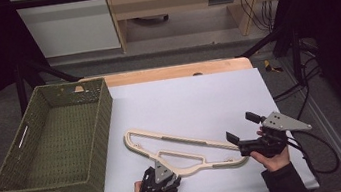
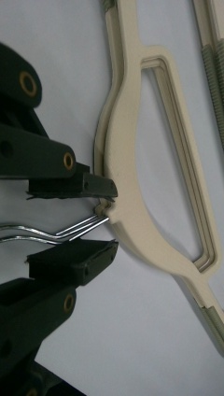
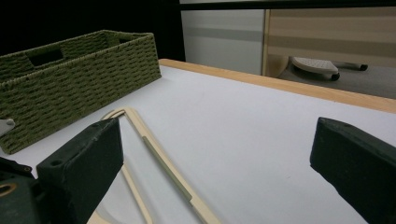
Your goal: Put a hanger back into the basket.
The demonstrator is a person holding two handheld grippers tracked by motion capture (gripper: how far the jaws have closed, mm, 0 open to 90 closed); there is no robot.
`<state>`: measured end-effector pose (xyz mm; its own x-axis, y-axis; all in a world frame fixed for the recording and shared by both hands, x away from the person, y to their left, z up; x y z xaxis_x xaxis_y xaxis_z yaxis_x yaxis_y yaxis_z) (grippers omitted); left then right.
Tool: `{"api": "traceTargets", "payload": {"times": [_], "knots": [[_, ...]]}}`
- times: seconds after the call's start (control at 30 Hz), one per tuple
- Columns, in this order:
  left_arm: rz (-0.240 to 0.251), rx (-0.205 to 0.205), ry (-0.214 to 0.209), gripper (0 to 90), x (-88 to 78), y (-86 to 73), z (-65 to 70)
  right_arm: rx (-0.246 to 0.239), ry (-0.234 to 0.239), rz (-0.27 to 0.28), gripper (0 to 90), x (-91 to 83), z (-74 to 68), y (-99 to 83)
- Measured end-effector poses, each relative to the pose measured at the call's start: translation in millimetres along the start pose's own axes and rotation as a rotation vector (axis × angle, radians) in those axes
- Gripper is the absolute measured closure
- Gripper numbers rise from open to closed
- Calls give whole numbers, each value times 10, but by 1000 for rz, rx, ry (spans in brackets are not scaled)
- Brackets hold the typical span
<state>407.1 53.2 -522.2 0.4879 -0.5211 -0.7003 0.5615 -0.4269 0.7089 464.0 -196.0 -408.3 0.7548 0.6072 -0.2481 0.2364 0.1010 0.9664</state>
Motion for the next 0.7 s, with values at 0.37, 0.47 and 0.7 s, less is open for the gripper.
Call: {"api": "traceTargets", "payload": {"times": [0.37,0.47,0.7], "knots": [[-12,-48,50,748,27,-29,44,-21,23,-20,39,97,-84,-55],[-13,-44,59,756,26,-27,46,-21,35,-26,58,129,-123,-71],[-27,-49,60,816,-4,-10,50,-34,105,-83,100,316,-338,-202]]}}
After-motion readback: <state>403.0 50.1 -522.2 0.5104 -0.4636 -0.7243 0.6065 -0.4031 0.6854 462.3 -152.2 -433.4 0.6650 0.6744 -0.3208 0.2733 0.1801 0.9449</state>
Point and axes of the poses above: each handheld gripper's, and its own axes: x roughly forward along the jaws, y roughly out of its top, z roughly to its right, the point moved 7 cm from there along x, roughly forward along the jaws, and after that the axes turned 2 degrees about -x, right-handed, at the moved point
